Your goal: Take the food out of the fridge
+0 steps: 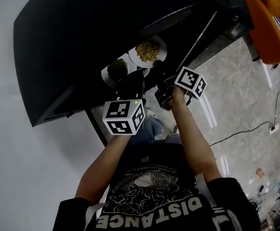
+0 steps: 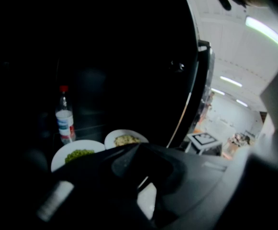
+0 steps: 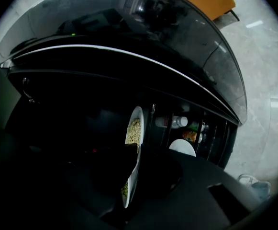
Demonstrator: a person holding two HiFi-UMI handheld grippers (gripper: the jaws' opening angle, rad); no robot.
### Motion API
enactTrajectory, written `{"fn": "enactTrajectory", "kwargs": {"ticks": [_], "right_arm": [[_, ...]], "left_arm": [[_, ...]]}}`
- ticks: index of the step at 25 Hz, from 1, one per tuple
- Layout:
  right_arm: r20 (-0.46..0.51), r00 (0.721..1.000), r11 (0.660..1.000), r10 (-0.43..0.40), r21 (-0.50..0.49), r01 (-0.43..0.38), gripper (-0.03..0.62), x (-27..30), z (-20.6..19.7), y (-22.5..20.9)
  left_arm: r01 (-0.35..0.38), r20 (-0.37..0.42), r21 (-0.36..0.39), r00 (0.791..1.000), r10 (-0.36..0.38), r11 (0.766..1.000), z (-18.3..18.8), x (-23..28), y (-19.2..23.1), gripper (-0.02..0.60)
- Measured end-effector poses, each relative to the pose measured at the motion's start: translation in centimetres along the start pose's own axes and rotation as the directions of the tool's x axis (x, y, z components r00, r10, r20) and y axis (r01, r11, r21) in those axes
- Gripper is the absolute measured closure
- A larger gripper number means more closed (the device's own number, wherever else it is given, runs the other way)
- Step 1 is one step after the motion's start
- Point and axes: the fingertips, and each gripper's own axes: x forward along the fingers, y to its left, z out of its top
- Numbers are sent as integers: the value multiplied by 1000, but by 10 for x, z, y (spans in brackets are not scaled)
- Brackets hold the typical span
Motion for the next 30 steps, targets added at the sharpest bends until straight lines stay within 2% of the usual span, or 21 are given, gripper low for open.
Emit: {"fn": "enactTrajectory", "kwargs": {"ticks": [5,7,20,25,30], "right_arm": [[21,997,986,77,150,-79,586,-7,-2,-2],[38,994,980,102,169,-107,588,-13,-1,0],[8,981,972,192,137,-191,588,-81,-11,45],[-3,972,965,237,112,-235,588,-131,-12,80],[-27,954,951,298,94,-294,588,-200,-12,129]], "left_arm": [[2,7,-20,1000,-2,1000,1,-5,0,578],[2,13,-22,1000,-2,1000,2,-10,-1,578],[-79,92,-76,992,86,994,9,-66,-25,578],[-117,137,-81,982,127,990,23,-89,-41,578],[-160,200,-86,964,174,983,49,-130,-65,578]]}}
